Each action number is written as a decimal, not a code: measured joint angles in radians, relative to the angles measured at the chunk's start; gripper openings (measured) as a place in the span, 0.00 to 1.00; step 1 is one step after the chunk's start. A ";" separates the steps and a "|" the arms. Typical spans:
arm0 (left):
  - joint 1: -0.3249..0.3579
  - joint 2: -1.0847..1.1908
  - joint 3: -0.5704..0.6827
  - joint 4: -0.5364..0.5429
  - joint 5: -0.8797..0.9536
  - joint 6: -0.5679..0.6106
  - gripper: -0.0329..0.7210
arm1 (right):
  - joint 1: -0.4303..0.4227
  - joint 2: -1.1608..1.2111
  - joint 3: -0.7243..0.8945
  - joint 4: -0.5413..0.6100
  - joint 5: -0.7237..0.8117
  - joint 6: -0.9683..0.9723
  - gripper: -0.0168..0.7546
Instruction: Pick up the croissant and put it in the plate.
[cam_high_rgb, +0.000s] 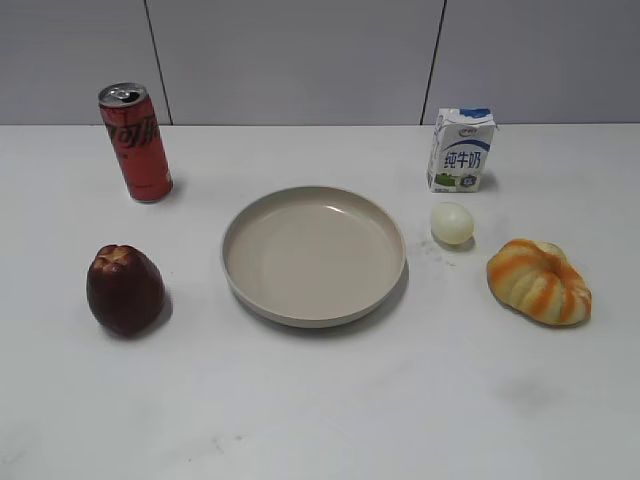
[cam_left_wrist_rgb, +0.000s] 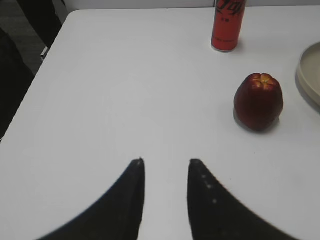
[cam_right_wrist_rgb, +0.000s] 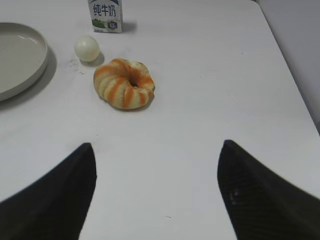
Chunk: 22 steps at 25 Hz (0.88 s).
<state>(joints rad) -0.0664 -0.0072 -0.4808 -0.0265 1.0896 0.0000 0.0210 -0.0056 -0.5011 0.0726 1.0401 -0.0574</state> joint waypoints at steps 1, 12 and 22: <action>0.000 0.000 0.000 0.000 0.000 0.000 0.35 | 0.000 0.000 0.000 0.000 0.000 0.000 0.76; 0.000 0.000 0.000 0.000 0.000 0.000 0.35 | 0.000 0.000 0.000 0.000 -0.001 -0.001 0.76; 0.000 0.000 0.000 0.000 0.000 0.000 0.35 | 0.000 0.347 -0.046 0.004 -0.242 -0.003 0.74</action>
<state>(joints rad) -0.0664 -0.0072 -0.4808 -0.0265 1.0896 0.0000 0.0210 0.3417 -0.5476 0.0766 0.7976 -0.0604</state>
